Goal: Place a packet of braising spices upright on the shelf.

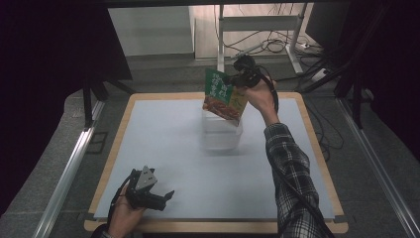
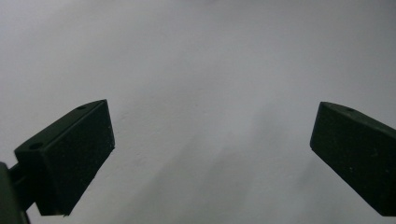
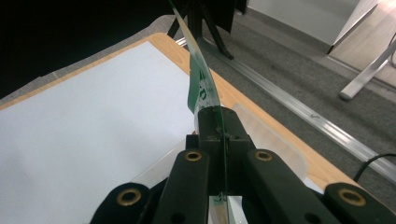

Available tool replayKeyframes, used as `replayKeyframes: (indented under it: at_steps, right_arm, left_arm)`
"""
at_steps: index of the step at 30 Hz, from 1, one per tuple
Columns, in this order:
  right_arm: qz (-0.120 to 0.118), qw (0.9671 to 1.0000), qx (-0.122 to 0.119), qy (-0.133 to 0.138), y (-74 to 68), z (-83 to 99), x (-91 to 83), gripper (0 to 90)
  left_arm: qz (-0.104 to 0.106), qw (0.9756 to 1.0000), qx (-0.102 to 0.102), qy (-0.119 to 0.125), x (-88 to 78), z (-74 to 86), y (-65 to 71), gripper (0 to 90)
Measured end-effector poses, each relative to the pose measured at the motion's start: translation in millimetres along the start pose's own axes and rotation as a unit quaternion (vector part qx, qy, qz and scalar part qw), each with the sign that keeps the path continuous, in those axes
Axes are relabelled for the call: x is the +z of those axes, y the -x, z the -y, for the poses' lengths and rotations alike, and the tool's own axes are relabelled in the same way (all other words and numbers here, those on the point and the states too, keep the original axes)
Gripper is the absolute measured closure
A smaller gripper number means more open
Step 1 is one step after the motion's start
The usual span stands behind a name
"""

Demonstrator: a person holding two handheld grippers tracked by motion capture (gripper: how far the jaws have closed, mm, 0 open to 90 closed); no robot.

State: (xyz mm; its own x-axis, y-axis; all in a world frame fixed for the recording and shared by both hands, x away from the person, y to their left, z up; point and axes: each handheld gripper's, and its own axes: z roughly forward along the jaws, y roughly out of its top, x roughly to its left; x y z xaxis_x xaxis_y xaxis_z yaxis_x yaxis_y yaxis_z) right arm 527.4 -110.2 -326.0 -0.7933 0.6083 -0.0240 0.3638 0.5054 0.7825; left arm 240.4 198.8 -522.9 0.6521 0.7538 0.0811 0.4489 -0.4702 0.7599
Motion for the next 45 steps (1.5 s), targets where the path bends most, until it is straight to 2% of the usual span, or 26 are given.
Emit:
replayKeyframes:
  at_steps: [9,13,17,19,20,22,23,24,25,29,37,45]
  right_arm:
    - [0.000,0.9998,0.008,0.019,-2.9,-1.8,11.4,88.7]
    - [-0.010,0.9993,0.017,0.030,-1.1,0.5,15.7,88.7]
    - [-0.003,0.9996,0.009,0.027,-2.5,1.6,23.5,88.6]
    - [0.002,0.9996,0.015,0.025,-1.3,2.4,26.6,88.3]
    - [0.000,0.9996,0.020,0.019,-0.2,3.3,28.9,87.3]
    - [0.017,0.9997,0.016,-0.005,1.1,6.3,35.0,83.2]
    - [0.027,0.9995,0.013,0.001,1.4,8.4,35.7,83.2]
    - [0.020,0.9997,0.015,0.007,1.5,9.1,34.8,83.2]
    - [0.014,0.9997,0.017,0.011,1.6,9.2,34.4,81.8]
    - [0.024,0.9997,0.008,0.000,-2.2,6.9,34.7,72.1]
    - [0.033,0.9994,0.004,0.004,-5.2,5.7,31.5,52.1]
    - [0.026,0.9996,0.006,0.006,-7.4,6.8,29.7,38.9]
  left_arm:
    - [0.000,1.0000,0.001,0.000,0.0,0.1,0.1,0.0]
    - [0.001,1.0000,0.004,-0.003,0.6,0.0,0.2,0.0]
    - [0.001,1.0000,0.003,-0.003,0.5,0.0,0.8,0.0]
    - [0.001,1.0000,0.003,-0.003,0.3,0.1,0.9,0.0]
    - [0.001,1.0000,0.003,-0.003,0.2,0.3,0.8,0.0]
    - [0.001,1.0000,0.003,-0.004,0.0,0.4,0.7,0.0]
    - [0.001,1.0000,0.002,-0.004,0.0,0.5,0.6,0.0]
    - [0.000,1.0000,0.002,-0.004,0.0,0.5,0.5,0.0]
    - [0.000,1.0000,0.002,-0.004,0.2,0.5,0.4,0.0]
    - [0.000,1.0000,0.004,-0.006,0.4,0.3,0.8,0.0]
    - [0.001,1.0000,0.002,-0.008,0.4,0.0,1.0,0.0]
    - [0.004,0.9999,-0.004,-0.012,0.8,-0.5,1.2,0.0]
